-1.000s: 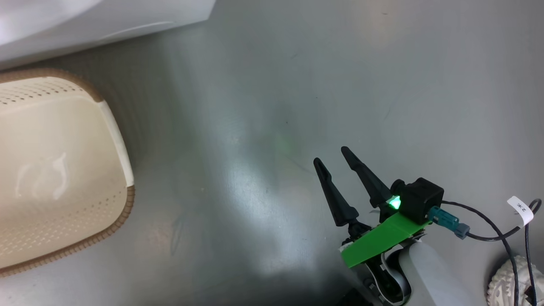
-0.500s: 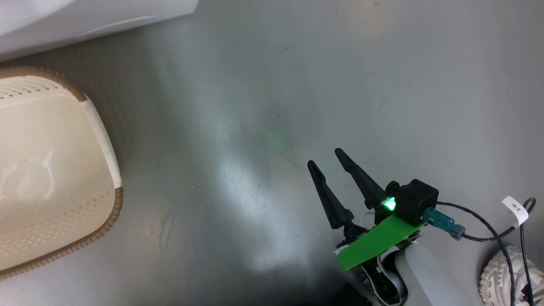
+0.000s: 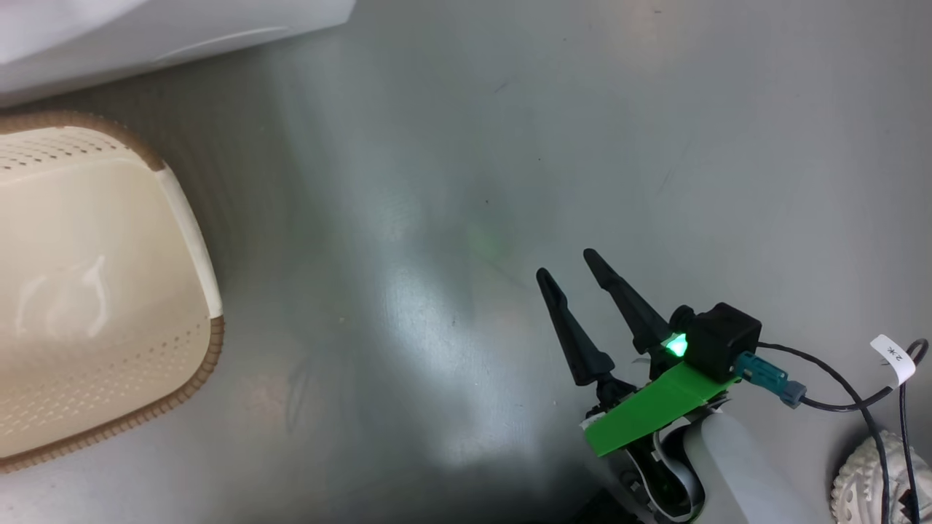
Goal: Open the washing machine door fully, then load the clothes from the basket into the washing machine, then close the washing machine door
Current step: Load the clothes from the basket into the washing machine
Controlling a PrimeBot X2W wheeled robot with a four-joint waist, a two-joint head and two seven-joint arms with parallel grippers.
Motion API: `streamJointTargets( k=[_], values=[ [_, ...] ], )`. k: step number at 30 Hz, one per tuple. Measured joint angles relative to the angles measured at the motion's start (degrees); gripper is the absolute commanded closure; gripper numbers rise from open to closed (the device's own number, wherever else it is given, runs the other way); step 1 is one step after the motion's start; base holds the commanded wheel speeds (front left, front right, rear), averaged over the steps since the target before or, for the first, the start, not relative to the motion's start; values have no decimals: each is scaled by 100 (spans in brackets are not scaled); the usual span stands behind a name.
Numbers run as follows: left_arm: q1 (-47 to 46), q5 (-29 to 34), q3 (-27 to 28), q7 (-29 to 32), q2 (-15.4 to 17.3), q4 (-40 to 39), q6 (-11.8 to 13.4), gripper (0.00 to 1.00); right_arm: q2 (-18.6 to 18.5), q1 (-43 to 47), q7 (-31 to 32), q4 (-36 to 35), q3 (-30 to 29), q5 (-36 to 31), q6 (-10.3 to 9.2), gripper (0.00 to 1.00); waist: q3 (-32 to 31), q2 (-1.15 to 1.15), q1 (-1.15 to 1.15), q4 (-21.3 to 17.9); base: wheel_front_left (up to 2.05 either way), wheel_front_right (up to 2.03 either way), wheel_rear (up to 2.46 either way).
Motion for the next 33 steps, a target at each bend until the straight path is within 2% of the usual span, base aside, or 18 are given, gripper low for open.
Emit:
streamJointTargets(
  k=[10,22,33],
  values=[
    [453,-30,-73,-435,-282,157,19,0,-2,-2,0,82,-263,-230,0,0,-264,0,0,247,0,0,0],
    [1181,-200,-67,-602,-586,130,22,0,-3,-30,0,267,-456,-367,0,0,-728,0,0,502,0,0,0],
    [2205,-286,66,-668,-731,-453,154,0,-8,-25,0,430,-524,-428,-1,0,-1251,0,-1,689,0,0,0]
  ],
)
